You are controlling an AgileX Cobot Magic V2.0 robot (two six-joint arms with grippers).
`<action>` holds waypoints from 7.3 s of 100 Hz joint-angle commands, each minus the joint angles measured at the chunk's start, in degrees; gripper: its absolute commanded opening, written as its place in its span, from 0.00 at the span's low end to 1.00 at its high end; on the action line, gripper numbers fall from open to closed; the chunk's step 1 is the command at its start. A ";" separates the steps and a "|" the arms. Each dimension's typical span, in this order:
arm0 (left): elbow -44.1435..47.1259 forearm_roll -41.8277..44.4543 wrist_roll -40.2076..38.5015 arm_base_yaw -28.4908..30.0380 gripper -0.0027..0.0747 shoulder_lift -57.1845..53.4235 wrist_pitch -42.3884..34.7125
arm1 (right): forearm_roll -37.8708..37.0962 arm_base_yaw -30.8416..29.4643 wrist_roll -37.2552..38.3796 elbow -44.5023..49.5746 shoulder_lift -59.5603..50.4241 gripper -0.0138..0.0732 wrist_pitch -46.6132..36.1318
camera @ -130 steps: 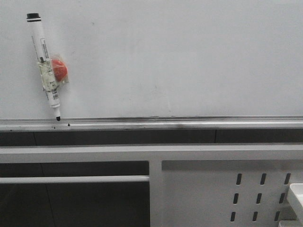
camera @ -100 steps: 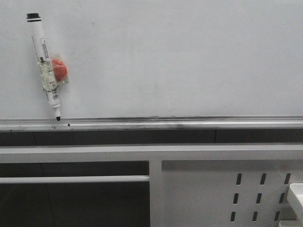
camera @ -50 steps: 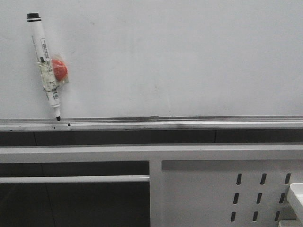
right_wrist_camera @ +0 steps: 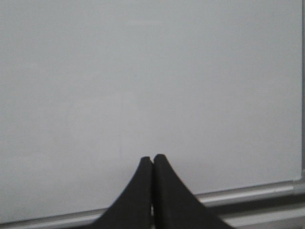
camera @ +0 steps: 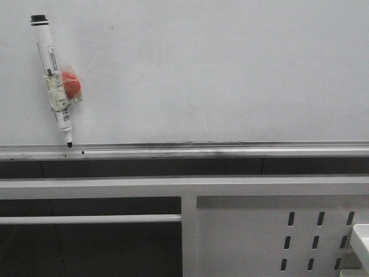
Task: Write number 1 on whiteboard
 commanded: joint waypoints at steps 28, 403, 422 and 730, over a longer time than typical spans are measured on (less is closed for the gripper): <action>-16.08 -8.96 -0.05 0.09 0.01 9.12 -18.41 | 10.09 0.09 0.37 -16.27 5.23 0.08 13.48; -11.80 6.14 -15.61 -42.15 0.01 91.12 -89.15 | 25.82 23.86 -33.40 -34.55 40.63 0.08 15.65; -12.17 16.01 -15.25 -42.15 0.01 87.02 -81.61 | 25.11 35.38 -39.30 -35.50 42.61 0.08 20.62; -33.78 58.23 -40.24 -53.68 0.30 41.22 3.49 | 17.76 50.83 -37.53 -38.72 54.34 0.08 0.73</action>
